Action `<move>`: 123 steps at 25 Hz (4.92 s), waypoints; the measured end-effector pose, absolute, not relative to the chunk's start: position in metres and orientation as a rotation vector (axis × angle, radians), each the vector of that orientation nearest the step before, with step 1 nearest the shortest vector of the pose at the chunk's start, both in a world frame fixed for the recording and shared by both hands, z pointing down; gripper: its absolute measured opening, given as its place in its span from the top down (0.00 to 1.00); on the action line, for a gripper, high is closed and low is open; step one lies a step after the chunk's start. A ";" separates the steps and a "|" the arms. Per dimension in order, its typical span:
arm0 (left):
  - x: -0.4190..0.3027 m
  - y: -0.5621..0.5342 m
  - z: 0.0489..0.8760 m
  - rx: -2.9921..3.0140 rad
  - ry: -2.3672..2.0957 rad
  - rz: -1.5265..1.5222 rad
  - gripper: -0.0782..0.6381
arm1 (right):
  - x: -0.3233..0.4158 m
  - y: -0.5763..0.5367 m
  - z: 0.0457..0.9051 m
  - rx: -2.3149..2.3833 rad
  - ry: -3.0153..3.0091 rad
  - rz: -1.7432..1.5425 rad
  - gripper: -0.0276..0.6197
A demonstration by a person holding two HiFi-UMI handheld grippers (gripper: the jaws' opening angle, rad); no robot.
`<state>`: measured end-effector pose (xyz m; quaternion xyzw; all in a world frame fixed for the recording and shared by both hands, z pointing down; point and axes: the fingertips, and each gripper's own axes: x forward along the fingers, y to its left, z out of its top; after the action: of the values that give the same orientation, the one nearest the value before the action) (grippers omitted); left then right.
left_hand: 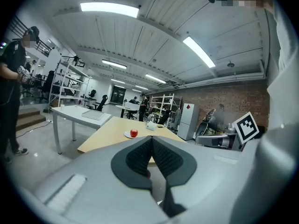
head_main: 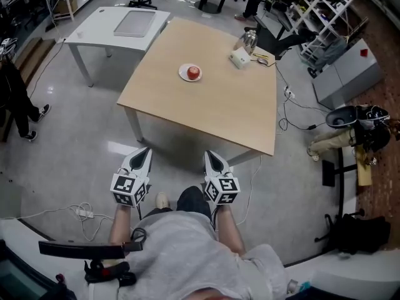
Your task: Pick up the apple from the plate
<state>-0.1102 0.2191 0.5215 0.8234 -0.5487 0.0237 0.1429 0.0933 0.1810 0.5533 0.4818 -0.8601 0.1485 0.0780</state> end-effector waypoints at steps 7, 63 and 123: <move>-0.129 0.203 0.534 2.353 -1.584 0.060 0.87 | 0.073 0.163 0.563 1.421 -2.577 0.442 0.95; -0.174 -0.100 0.559 2.346 -1.499 0.212 0.87 | 0.039 -0.150 0.592 1.539 -2.536 0.546 0.95; -0.205 -0.261 0.610 2.353 -1.298 0.325 0.87 | -0.002 -0.351 0.758 1.430 -2.179 0.549 0.49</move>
<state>-0.2054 -0.2613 0.6100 0.8488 -0.4682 0.1171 0.2158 -0.0020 -0.3507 0.7576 0.5215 -0.7949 0.2003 0.2368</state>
